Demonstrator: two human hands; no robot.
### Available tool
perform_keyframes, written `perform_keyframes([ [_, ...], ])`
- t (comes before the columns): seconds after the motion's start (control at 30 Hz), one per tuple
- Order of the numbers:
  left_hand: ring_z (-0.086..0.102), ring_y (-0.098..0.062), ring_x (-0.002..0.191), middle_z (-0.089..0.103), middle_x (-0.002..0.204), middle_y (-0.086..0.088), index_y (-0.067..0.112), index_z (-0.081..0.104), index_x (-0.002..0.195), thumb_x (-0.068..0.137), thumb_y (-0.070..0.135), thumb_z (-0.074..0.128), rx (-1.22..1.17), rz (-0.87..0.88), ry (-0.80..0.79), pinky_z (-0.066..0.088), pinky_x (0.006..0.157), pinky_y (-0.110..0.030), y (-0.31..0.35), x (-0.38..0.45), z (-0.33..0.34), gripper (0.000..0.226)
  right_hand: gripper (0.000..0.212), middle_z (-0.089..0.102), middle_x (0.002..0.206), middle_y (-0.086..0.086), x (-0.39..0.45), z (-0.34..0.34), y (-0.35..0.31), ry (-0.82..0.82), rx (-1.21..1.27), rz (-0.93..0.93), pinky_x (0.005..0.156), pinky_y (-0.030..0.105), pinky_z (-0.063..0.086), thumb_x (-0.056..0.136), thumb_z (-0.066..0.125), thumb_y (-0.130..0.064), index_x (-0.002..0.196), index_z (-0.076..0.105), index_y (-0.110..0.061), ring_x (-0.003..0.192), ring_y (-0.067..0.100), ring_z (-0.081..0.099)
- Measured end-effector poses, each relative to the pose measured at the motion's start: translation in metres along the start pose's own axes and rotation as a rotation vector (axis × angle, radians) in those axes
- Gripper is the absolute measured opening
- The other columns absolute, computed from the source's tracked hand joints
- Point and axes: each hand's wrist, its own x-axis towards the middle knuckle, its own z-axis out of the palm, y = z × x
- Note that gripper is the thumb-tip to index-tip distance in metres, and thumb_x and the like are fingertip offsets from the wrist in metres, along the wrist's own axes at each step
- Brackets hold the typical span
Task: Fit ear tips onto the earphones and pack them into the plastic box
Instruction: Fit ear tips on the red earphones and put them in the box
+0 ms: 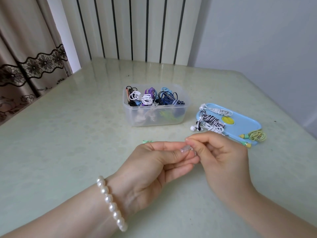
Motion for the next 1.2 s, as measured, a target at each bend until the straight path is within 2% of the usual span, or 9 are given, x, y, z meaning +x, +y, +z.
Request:
perform_keyframes([
  [0.1,0.071,-0.016,0.068,0.072,0.072,-0.010,0.002,0.075,0.072,0.058,0.005,0.064,0.010,-0.015,-0.007,0.057,0.060,-0.021,0.002,0.005,-0.005,0.017,0.008,0.068,0.065,-0.005,0.000,0.004,-0.001,-0.013,0.093,0.122,0.061,0.026,0.054,0.076,0.064,-0.019,0.071,0.068,-0.022,0.059,0.008,0.064],
  [0.27,0.071,-0.014,0.070,0.072,0.076,-0.011,0.004,0.074,0.075,0.062,0.008,0.064,0.040,0.011,0.007,0.056,0.066,-0.022,0.004,0.010,-0.012,0.017,0.020,0.065,0.054,-0.011,0.004,0.001,-0.009,-0.065,0.248,0.250,0.051,0.005,0.040,0.079,0.062,0.009,0.080,0.069,-0.010,0.048,-0.001,0.057],
  [0.47,0.069,-0.013,0.068,0.072,0.076,-0.009,0.007,0.074,0.077,0.063,0.012,0.064,0.054,0.077,0.009,0.055,0.066,-0.021,0.003,0.011,-0.011,0.018,0.021,0.064,0.054,-0.001,0.009,-0.007,-0.018,-0.095,0.400,0.519,0.037,0.008,0.029,0.076,0.061,0.008,0.083,0.070,-0.010,0.042,0.005,0.044],
  [0.57,0.069,-0.014,0.069,0.072,0.079,-0.011,0.006,0.073,0.080,0.065,0.012,0.064,0.042,0.076,0.014,0.056,0.065,-0.022,0.002,0.011,-0.011,0.019,0.020,0.063,0.052,-0.004,0.011,-0.010,-0.026,-0.075,0.401,0.518,0.033,0.005,0.027,0.075,0.063,0.011,0.085,0.068,-0.005,0.034,0.000,0.045],
  [0.73,0.070,-0.015,0.073,0.073,0.085,-0.012,0.005,0.073,0.081,0.066,0.014,0.063,0.049,0.077,0.010,0.056,0.066,-0.022,0.003,0.010,-0.011,0.020,0.020,0.060,0.056,-0.004,0.009,-0.010,-0.027,-0.058,0.281,0.387,0.037,0.004,0.032,0.069,0.070,0.010,0.081,0.070,-0.006,0.040,0.001,0.049],
  [0.9,0.068,-0.011,0.068,0.072,0.083,-0.011,0.003,0.073,0.081,0.062,0.011,0.066,0.064,0.074,0.015,0.056,0.063,-0.020,0.001,0.012,-0.011,0.022,0.025,0.064,0.075,-0.003,0.006,-0.009,-0.019,-0.058,0.075,0.153,0.061,0.016,0.047,0.060,0.072,-0.007,0.076,0.070,-0.026,0.061,0.009,0.057],
  [1.03,0.068,-0.010,0.067,0.073,0.081,-0.008,0.003,0.074,0.080,0.065,0.010,0.064,0.036,0.063,-0.013,0.056,0.063,-0.019,0.002,0.012,-0.012,0.019,0.029,0.066,0.064,0.001,0.008,-0.009,-0.027,-0.101,0.225,0.268,0.053,0.010,0.046,0.059,0.079,0.008,0.077,0.071,-0.014,0.054,0.005,0.058],
  [1.1,0.068,-0.010,0.065,0.072,0.078,-0.008,0.001,0.072,0.085,0.065,0.009,0.064,0.012,0.056,-0.006,0.056,0.063,-0.019,0.002,0.012,-0.012,0.024,0.022,0.064,0.053,-0.004,0.010,-0.011,-0.030,-0.099,0.297,0.375,0.041,0.004,0.037,0.067,0.070,0.012,0.080,0.069,-0.005,0.044,0.000,0.054],
  [1.2,0.067,-0.011,0.061,0.070,0.073,-0.009,0.001,0.072,0.083,0.063,0.008,0.064,-0.017,0.045,0.012,0.056,0.060,-0.020,0.002,0.013,-0.012,0.022,0.017,0.063,0.051,-0.004,0.012,-0.013,-0.028,-0.098,0.361,0.441,0.040,0.006,0.036,0.071,0.066,0.009,0.080,0.068,-0.005,0.042,0.001,0.054],
])
